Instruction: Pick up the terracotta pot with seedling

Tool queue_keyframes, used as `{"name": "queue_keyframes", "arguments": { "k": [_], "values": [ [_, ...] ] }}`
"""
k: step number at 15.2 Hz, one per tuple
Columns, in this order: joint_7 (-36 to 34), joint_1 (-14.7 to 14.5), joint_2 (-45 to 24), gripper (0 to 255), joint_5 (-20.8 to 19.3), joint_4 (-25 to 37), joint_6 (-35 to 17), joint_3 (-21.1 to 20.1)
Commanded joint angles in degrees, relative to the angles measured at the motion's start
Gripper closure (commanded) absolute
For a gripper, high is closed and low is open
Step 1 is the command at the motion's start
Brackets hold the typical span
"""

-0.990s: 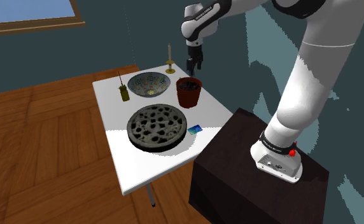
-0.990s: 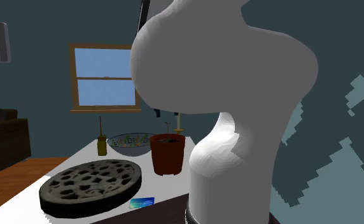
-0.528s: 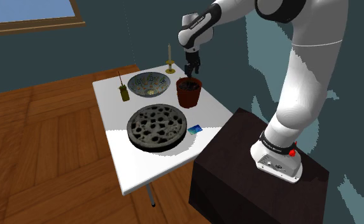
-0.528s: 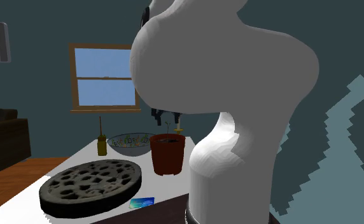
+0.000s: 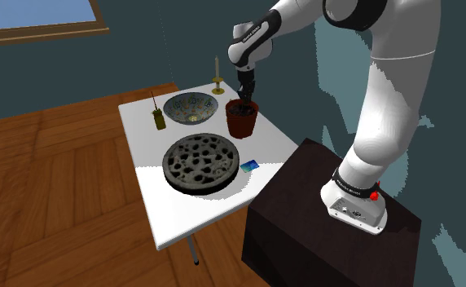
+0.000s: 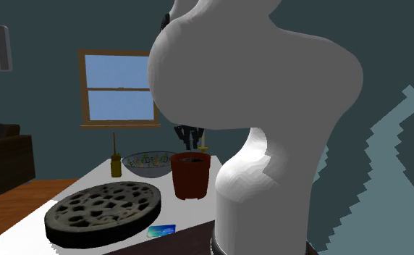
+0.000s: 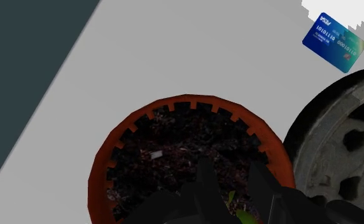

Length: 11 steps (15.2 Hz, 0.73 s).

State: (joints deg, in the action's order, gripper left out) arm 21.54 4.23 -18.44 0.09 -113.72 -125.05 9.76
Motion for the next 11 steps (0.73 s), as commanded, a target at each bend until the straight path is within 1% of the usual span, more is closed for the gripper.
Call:
{"name": "queue_keyframes", "arguments": {
  "k": [1,6,11],
  "values": [
    [0.0,0.0,0.0,255,0.0,0.0,0.0,0.0],
    [0.0,0.0,0.1,255,0.0,-0.2,-0.1,0.0],
    [-0.1,-0.1,2.3,255,-0.4,0.9,3.2,0.2]
  ]
}}
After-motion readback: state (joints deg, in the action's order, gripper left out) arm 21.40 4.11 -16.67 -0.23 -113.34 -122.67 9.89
